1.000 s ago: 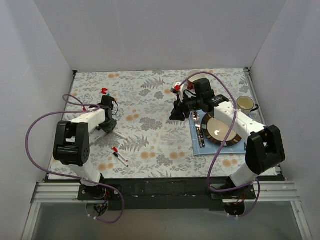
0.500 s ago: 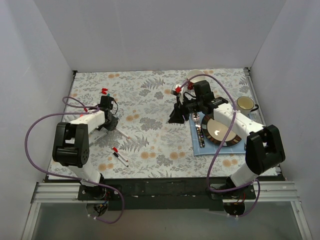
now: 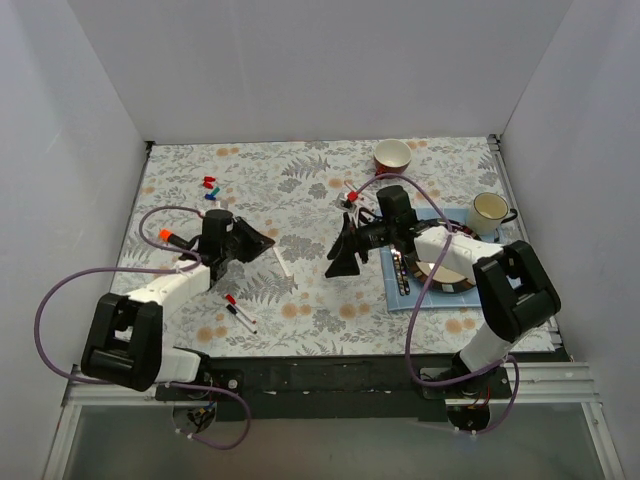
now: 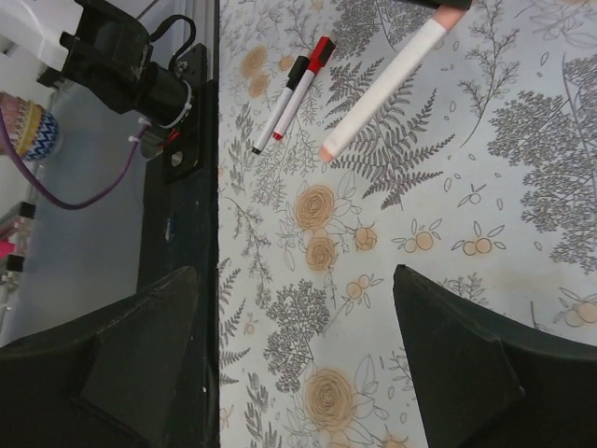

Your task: Open the pen caps

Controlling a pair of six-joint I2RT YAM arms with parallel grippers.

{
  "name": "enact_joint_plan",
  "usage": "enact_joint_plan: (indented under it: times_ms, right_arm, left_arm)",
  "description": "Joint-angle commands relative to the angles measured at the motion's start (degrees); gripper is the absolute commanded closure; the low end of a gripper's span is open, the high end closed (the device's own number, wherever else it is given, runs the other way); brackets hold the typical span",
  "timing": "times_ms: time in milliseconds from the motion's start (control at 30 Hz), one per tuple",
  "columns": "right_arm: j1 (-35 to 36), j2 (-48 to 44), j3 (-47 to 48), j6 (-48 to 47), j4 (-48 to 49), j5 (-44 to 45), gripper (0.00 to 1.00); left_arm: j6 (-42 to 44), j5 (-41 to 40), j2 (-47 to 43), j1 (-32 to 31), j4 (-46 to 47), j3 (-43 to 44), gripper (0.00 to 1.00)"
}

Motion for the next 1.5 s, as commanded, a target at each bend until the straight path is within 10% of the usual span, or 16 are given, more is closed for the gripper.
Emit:
enact_joint_plan:
  times_ms: [0, 633, 867, 900, 967, 1067, 1467]
  right_arm:
    - [1.88, 3.24, 0.38, 10.29, 10.35, -2.55, 0.08]
    - [3.65, 7.91, -2.34, 23.83, 19.75, 3.35, 0.24]
    - [3.56, 7.91, -1.64, 25.41, 19.93, 3.00, 0.98]
    - [3.38, 7.91, -1.29, 25.33, 19.50, 2.82, 0.99]
    - [3.29, 7.73, -0.94, 24.10, 18.36, 2.73, 0.99]
    - [3.38, 7.20, 0.03, 21.56, 15.98, 2.73, 0.99]
    - [3.38, 8.08, 0.91, 19.79, 14.66, -0.78, 0.99]
  left_arm:
    - [1.94, 6.11, -3.84, -5.23, 16.98, -3.94, 1.00]
    - [-3.86, 0.13, 0.73, -18.25, 38.17, -7.99, 1.00]
    - [-3.42, -1.02, -0.68, -18.61, 39.15, -8.96, 1.00]
    - [-2.99, -0.75, -0.85, -18.61, 39.32, -9.13, 1.00]
    - [-2.37, 0.12, -1.38, -18.61, 39.94, -9.66, 0.67]
    - [-0.26, 1.36, -1.56, -18.61, 39.33, -9.58, 0.56]
    - [4.22, 4.44, 0.46, -18.52, 40.73, -9.14, 0.56]
